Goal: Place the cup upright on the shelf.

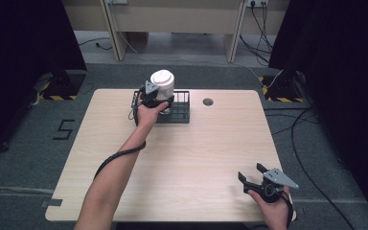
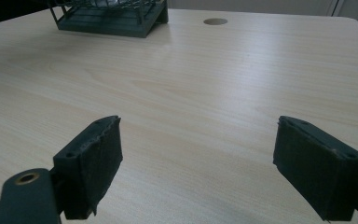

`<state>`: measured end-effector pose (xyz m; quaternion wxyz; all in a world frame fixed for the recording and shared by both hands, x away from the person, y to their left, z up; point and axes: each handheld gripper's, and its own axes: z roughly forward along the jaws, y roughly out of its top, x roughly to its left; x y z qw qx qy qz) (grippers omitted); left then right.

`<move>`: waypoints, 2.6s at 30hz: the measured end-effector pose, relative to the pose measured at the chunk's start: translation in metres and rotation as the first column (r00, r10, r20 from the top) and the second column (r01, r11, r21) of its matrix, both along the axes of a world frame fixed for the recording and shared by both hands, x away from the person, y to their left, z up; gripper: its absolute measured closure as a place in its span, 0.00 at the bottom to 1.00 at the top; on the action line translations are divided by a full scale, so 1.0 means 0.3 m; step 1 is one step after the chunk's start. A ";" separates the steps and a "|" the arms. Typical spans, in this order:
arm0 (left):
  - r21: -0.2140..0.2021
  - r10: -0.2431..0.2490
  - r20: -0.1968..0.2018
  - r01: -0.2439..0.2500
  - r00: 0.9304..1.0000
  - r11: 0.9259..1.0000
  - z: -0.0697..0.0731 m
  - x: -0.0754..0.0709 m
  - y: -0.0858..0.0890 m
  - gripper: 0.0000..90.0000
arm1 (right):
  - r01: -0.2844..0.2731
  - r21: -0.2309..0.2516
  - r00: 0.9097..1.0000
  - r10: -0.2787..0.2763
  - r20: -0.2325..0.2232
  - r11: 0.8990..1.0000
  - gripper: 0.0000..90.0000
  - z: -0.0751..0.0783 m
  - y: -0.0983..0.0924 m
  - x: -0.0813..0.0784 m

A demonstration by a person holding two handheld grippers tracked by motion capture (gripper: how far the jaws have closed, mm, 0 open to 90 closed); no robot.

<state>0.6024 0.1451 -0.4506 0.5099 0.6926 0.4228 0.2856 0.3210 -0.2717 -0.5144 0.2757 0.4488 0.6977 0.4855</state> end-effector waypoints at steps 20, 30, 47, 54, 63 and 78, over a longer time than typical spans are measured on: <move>0.024 -0.020 0.042 0.019 0.999 1.000 0.052 -0.157 0.064 0.16 | 0.002 -0.005 1.000 -0.002 -0.003 1.000 0.18 0.000 0.003 0.000; 0.004 -0.061 0.049 0.061 0.997 0.998 0.050 -0.298 0.119 0.16 | 0.006 -0.009 1.000 -0.006 -0.003 1.000 0.18 0.001 0.004 0.000; -0.008 -0.095 0.065 0.096 0.993 0.995 -0.003 -0.546 0.223 0.16 | 0.007 -0.015 1.000 -0.007 -0.003 1.000 0.18 0.001 0.006 0.001; -0.011 -0.103 0.061 0.103 0.993 0.995 -0.033 -0.618 0.247 0.16 | 0.009 -0.019 1.000 -0.009 -0.001 1.000 0.18 0.001 0.007 0.000; -0.008 -0.094 0.063 0.094 0.994 0.995 -0.060 -0.697 0.292 0.16 | 0.009 -0.021 1.000 -0.009 -0.003 1.000 0.18 0.001 0.007 0.001; -0.012 -0.077 0.025 0.078 0.997 0.997 -0.125 -0.810 0.359 0.16 | 0.013 -0.025 1.000 -0.013 -0.001 1.000 0.18 0.001 0.009 0.000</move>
